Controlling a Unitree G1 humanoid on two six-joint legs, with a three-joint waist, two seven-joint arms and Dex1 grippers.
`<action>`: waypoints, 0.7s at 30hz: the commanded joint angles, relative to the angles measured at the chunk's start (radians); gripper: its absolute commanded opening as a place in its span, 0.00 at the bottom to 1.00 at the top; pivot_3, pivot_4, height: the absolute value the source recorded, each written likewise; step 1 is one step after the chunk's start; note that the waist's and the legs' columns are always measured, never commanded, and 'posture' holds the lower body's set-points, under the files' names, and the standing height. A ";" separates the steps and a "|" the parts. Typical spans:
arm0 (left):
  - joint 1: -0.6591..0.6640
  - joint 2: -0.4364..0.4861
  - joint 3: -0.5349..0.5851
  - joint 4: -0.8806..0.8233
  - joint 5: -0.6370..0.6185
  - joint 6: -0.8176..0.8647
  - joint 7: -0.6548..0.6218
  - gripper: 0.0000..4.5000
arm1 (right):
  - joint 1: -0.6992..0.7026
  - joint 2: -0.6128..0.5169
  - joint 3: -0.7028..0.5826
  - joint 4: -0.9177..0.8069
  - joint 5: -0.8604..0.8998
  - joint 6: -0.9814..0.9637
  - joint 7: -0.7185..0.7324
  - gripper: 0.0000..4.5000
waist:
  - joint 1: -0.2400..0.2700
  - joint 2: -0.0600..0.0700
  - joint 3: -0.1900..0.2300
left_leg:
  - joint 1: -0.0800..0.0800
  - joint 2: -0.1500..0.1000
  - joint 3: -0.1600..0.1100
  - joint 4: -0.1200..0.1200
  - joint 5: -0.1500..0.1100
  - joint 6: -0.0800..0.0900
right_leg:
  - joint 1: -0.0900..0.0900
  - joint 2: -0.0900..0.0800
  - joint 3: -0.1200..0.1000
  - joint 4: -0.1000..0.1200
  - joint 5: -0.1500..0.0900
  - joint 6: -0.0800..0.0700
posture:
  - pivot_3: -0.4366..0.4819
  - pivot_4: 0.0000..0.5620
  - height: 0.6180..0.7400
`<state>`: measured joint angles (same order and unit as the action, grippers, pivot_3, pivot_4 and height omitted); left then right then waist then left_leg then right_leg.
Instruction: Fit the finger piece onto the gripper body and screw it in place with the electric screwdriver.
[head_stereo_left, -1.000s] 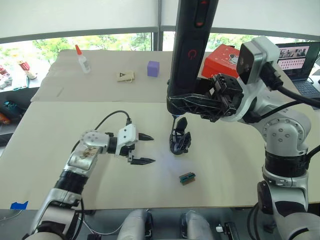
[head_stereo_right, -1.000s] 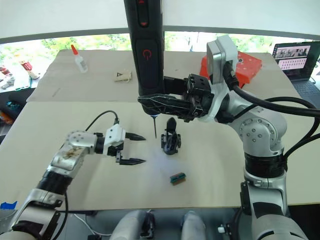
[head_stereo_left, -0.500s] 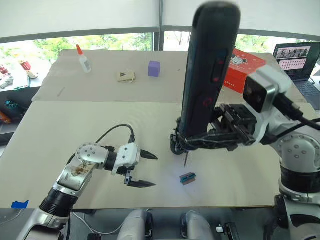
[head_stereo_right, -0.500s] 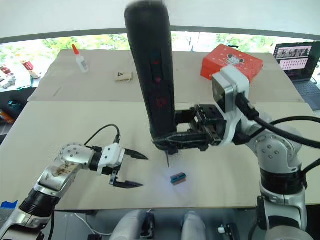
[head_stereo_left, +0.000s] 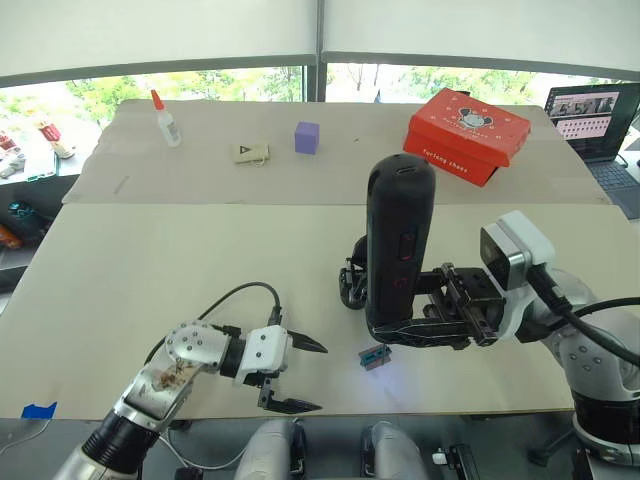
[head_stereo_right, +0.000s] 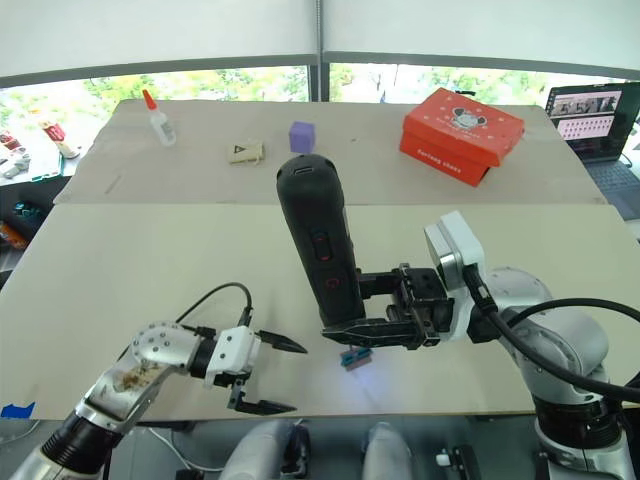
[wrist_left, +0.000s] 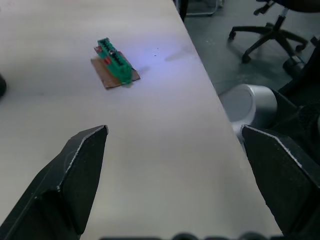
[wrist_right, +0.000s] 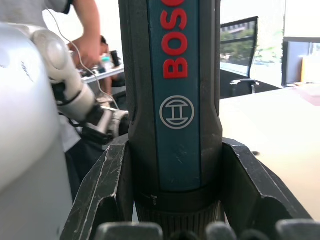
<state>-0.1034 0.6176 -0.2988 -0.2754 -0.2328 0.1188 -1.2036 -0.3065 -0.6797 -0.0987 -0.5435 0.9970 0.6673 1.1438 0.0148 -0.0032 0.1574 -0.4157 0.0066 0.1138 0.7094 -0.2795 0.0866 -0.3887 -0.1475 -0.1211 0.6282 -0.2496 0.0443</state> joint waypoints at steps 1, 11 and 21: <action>0.005 -0.025 -0.002 -0.050 0.018 -0.004 0.071 1.00 | 0.019 0.014 -0.038 -0.054 -0.014 -0.076 -0.012 0.43 | 0.006 0.000 0.000 | 0.000 0.000 0.000 0.001 0.000 0.000 | 0.000 0.000 0.000 -0.001 0.000 0.000 | 0.48 0.27 1.00; -0.042 -0.050 -0.048 0.002 0.038 -0.016 0.076 1.00 | 0.051 0.057 -0.005 -0.058 -0.087 -0.142 -0.076 0.43 | 0.009 0.000 0.000 | 0.000 0.000 0.000 0.001 0.000 0.000 | 0.000 0.000 0.000 0.000 0.000 0.000 | 0.48 0.27 1.00; -0.098 -0.085 -0.084 0.072 0.052 -0.063 0.065 1.00 | 0.092 0.071 0.004 -0.065 -0.129 -0.167 -0.100 0.43 | 0.009 0.000 0.000 | 0.000 -0.001 0.000 0.001 0.000 0.000 | 0.000 0.000 0.000 0.000 0.000 0.000 | 0.48 0.27 1.00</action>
<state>-0.1922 0.5393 -0.3747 -0.1985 -0.1824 0.0861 -1.1304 -0.2123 -0.6131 -0.0834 -0.5640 0.8511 0.5413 1.0413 0.0239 -0.0032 0.1573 -0.4157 0.0060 0.1142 0.7104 -0.2798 0.0870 -0.3888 -0.1477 -0.1208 0.6280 -0.2496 0.0443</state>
